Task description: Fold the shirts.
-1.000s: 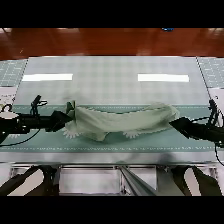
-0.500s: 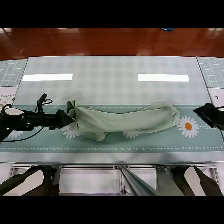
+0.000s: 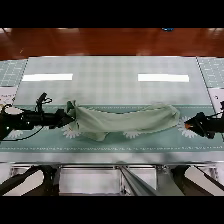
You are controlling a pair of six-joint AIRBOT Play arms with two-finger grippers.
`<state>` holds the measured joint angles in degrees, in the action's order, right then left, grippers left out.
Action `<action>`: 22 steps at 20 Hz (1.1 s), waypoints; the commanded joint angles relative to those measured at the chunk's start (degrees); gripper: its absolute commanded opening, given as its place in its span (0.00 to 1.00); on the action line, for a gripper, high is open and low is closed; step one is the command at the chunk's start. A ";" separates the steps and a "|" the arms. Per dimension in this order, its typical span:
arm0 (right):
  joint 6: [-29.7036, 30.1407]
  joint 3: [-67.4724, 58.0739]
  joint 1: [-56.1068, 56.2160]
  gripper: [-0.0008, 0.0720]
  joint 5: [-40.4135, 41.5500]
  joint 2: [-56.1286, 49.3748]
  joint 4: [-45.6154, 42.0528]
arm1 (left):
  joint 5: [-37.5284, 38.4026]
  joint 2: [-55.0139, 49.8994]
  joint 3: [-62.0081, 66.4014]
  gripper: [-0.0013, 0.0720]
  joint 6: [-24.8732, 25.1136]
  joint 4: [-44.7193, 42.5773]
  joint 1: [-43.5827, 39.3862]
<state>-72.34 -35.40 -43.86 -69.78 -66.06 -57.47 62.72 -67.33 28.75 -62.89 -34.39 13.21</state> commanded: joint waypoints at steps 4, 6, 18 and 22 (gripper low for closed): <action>4.55 0.04 0.52 0.57 1.01 -7.37 8.31 | -0.22 -0.11 0.04 0.04 0.07 -0.02 -0.09; 4.55 0.04 2.73 0.57 2.71 -7.78 8.39 | -0.70 -0.11 0.04 0.04 0.07 -0.02 -0.15; 5.55 -4.22 9.64 0.05 2.43 -9.11 13.40 | 2.36 0.07 5.05 0.04 0.09 -0.04 1.97; 3.39 -18.99 9.68 0.05 -2.32 -1.09 14.01 | 5.18 1.99 21.05 0.04 -3.56 1.53 4.74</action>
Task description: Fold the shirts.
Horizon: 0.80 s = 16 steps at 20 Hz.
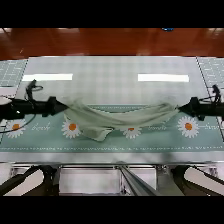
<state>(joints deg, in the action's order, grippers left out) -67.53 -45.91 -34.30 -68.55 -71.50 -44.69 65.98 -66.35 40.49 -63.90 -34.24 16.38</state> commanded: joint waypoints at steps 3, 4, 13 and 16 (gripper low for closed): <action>-5.01 -21.18 0.13 0.05 -3.65 8.92 2.29 | 2.23 1.14 25.18 0.04 -4.20 7.32 1.22; -6.58 -25.18 0.13 0.05 -3.52 9.99 2.56 | 2.19 1.14 30.32 0.04 -4.94 8.59 1.16; -8.87 -56.52 0.13 0.05 -2.10 22.47 6.21 | 11.67 4.24 71.36 0.04 -8.90 1.16 4.17; -8.94 -59.34 0.13 0.05 -1.62 27.91 2.86 | 9.27 11.08 72.59 0.04 -10.82 -4.70 7.26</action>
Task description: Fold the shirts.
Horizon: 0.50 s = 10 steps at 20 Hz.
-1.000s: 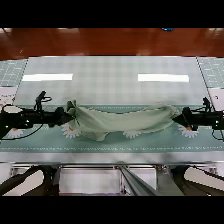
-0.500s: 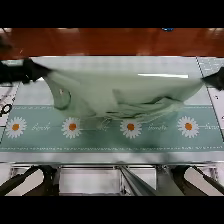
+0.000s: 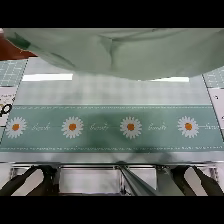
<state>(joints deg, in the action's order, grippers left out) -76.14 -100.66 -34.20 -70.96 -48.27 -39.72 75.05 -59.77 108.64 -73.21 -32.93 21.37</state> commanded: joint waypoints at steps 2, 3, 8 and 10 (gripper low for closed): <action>-0.37 -4.61 0.02 0.05 0.09 8.50 -6.75 | -0.63 9.42 4.44 0.04 -1.51 -11.50 1.73; -0.96 -4.59 0.02 0.05 -2.03 10.03 -10.19 | -1.11 11.26 4.44 0.04 -2.01 -16.81 -0.20; -3.74 -4.55 7.17 0.05 -6.40 14.21 -21.57 | 4.61 18.08 4.15 0.04 -9.51 -43.06 -18.49; -5.70 -4.35 11.17 0.05 -10.14 14.69 -26.56 | 9.16 20.06 3.54 0.04 -12.98 -50.25 -22.51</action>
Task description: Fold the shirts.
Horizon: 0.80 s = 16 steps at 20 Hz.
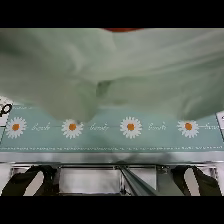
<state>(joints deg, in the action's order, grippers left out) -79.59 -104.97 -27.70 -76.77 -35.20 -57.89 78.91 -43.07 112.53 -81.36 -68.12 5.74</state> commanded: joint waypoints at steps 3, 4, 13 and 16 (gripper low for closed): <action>-3.37 5.99 8.13 0.05 -6.03 1.60 -11.80 | 12.55 4.09 -5.27 0.04 -6.47 -18.69 -7.37; -3.34 9.46 8.28 0.05 -5.99 1.18 -11.50 | 13.07 3.93 -8.85 0.04 -7.17 -19.21 -7.34; 5.14 26.71 8.28 0.05 2.05 -28.72 -0.92 | -23.54 -11.08 -52.72 0.04 -14.62 -14.80 -7.23; 7.56 25.77 8.66 0.05 9.68 -42.75 7.10 | -33.92 -23.54 -51.43 0.04 -14.56 -7.87 -7.30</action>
<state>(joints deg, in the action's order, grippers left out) -75.24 -79.75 -19.38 -73.71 -65.65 -58.26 58.26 -57.21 64.40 -94.74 -82.11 -1.50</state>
